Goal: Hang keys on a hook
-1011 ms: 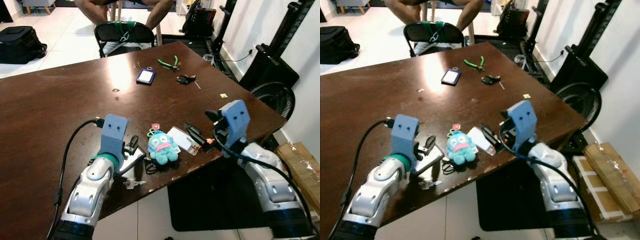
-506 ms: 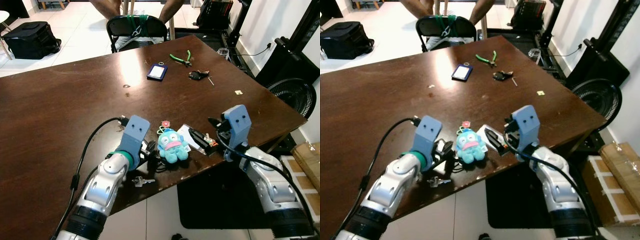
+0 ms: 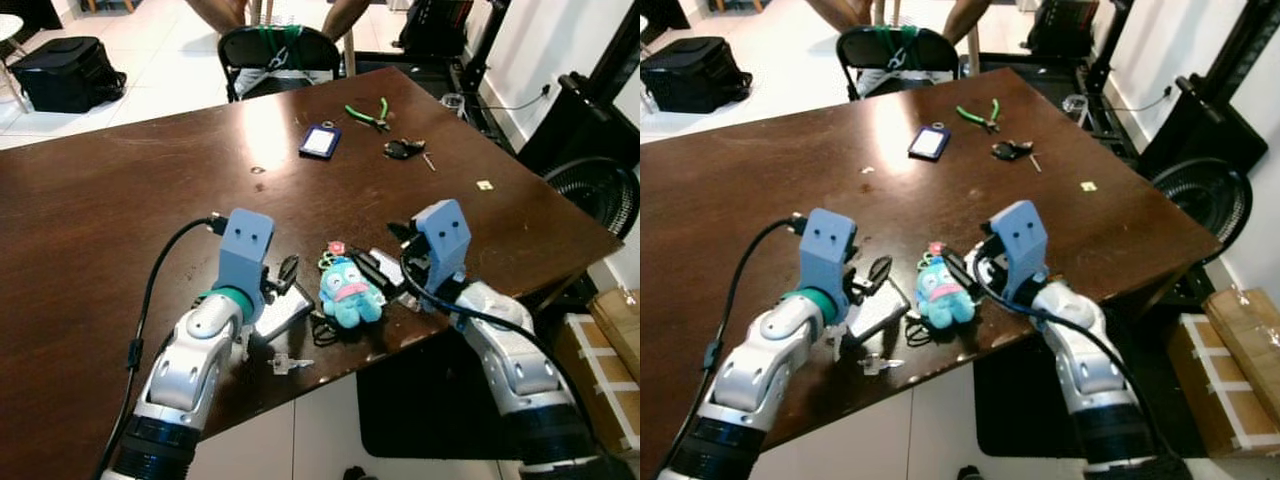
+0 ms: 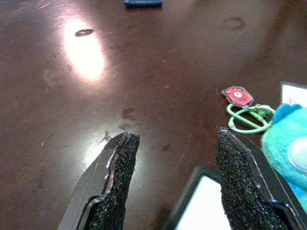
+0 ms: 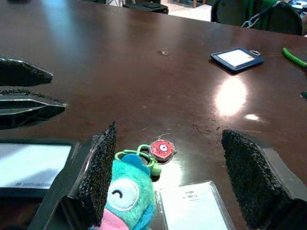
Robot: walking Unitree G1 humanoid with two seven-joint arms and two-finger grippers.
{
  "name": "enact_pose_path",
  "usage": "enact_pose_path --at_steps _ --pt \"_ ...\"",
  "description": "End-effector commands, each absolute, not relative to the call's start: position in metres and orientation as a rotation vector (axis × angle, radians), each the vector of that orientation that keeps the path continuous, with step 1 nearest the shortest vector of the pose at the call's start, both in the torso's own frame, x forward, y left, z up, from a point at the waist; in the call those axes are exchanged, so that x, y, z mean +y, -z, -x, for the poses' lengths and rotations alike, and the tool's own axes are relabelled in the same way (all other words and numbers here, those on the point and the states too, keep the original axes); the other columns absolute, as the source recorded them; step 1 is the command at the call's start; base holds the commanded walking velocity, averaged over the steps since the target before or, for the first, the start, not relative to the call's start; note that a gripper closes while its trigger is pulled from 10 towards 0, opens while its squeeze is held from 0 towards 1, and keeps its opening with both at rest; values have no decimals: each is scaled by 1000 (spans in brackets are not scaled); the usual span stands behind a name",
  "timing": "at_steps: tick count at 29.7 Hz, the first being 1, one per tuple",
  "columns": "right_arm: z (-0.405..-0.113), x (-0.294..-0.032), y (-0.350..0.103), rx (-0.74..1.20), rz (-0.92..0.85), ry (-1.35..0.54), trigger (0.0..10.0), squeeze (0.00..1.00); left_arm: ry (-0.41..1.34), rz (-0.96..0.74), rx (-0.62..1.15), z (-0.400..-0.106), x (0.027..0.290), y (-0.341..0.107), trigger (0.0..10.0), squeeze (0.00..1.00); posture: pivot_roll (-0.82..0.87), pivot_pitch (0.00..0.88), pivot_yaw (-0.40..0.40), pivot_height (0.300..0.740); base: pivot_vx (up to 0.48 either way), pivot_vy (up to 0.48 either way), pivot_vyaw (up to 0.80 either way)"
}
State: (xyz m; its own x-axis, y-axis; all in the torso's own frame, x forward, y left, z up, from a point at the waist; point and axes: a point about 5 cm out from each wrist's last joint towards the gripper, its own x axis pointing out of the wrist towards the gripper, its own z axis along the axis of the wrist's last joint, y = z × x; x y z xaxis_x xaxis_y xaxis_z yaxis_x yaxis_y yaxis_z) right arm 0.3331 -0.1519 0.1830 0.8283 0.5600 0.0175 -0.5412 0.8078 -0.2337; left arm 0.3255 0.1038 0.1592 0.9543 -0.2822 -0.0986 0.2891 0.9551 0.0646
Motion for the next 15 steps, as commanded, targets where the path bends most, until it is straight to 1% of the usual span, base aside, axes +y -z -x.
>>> enact_pose_path --at_steps 1,3,4,5,6,8,9,10,11,12,15 --pt "-332 -152 -177 -66 228 -593 10000 0 289 -87 112 -324 104 -155 10000 0 -101 119 87 740 0 0 0" --pt "-332 -152 -177 -66 228 -593 10000 0 289 -87 112 -324 104 -155 10000 0 -101 119 87 740 0 0 0" --pt "-334 -153 -177 -60 270 -597 10000 0 284 -96 111 -319 110 -154 10000 0 -101 120 84 740 0 0 0" --pt "-334 -153 -177 -60 270 -597 10000 0 284 -96 111 -319 110 -154 10000 0 -101 120 84 740 0 0 0" --pt "-332 -166 -174 -22 368 -621 10000 0 300 -90 90 -306 119 -161 10000 0 -111 119 75 740 0 0 0" --pt "-332 -166 -174 -22 368 -621 10000 0 300 -90 90 -306 119 -161 10000 0 -111 119 75 740 0 0 0" --pt "-330 -176 -172 9 444 -636 10000 0 331 -45 44 -295 121 -175 10000 0 -112 119 73 740 0 0 0" --pt "-329 -180 -173 17 467 -650 10000 0 360 53 -68 -290 115 -205 10000 0 -113 118 64 740 0 0 0" --pt "-329 -180 -175 13 463 -658 10000 0 392 141 -165 -286 108 -231 10000 0 -113 117 61 740 0 0 0" --pt "-329 -180 -175 13 463 -658 10000 0 392 141 -165 -286 108 -231 10000 0 -113 117 61 740 0 0 0" --pt "-331 -170 -184 -32 397 -666 10000 0 470 351 -369 -283 94 -288 10000 0 -113 112 53 740 0 0 0"
